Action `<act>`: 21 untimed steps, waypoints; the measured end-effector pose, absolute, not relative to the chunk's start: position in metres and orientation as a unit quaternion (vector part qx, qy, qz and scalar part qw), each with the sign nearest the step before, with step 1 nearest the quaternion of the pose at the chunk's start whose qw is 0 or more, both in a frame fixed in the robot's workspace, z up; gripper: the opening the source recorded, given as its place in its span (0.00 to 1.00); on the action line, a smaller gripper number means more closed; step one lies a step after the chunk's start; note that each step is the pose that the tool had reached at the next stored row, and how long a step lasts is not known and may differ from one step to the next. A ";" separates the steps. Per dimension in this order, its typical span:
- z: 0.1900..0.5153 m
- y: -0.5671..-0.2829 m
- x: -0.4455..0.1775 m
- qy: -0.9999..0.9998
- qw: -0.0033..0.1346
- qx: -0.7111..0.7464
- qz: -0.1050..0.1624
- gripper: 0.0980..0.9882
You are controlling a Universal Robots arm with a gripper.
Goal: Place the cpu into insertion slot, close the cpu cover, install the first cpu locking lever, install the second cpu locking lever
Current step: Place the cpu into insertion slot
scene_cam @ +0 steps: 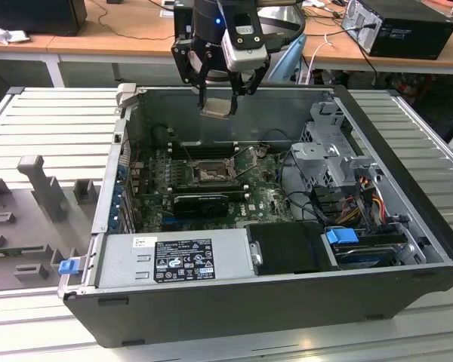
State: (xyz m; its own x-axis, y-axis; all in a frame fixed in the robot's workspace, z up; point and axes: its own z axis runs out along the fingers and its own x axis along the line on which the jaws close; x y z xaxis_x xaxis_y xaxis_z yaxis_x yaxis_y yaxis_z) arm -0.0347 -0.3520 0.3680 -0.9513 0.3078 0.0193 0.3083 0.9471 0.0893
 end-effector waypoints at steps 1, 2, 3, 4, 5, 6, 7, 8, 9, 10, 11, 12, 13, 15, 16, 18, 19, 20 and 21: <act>0.368 -0.352 -0.035 -0.986 0.003 -0.157 -0.046 0.50; 0.368 -0.352 -0.035 -0.986 0.002 -0.160 -0.046 0.50; 0.368 -0.352 -0.035 -0.985 0.002 -0.163 -0.046 0.50; 0.368 -0.352 -0.035 -0.985 0.002 -0.167 -0.046 0.50; 0.368 -0.352 -0.035 -0.984 0.002 -0.171 -0.046 0.50; 0.368 -0.352 -0.035 -0.984 0.002 -0.174 -0.046 0.50; 0.368 -0.352 -0.035 -0.983 0.002 -0.177 -0.046 0.50; 0.368 -0.352 -0.035 -0.983 0.001 -0.179 -0.046 0.50; 0.368 -0.352 -0.035 -0.982 0.001 -0.183 -0.046 0.50; 0.368 -0.352 -0.035 -0.982 0.001 -0.185 -0.046 0.50; 0.368 -0.352 -0.035 -0.981 0.001 -0.187 -0.046 0.50; 0.368 -0.352 -0.035 -0.981 0.001 -0.189 -0.046 0.50; 0.368 -0.352 -0.035 -0.980 0.001 -0.192 -0.046 0.50; 0.368 -0.352 -0.035 -0.980 0.001 -0.195 -0.046 0.50; 0.368 -0.352 -0.035 -0.979 0.001 -0.199 -0.046 0.50; 0.368 -0.352 -0.035 -0.978 0.000 -0.203 -0.046 0.50; 0.368 -0.352 -0.035 -0.978 0.000 -0.205 -0.046 0.50; 0.368 -0.352 -0.035 -0.977 0.000 -0.208 -0.046 0.50; 0.368 -0.352 -0.035 -0.977 0.000 -0.210 -0.046 0.50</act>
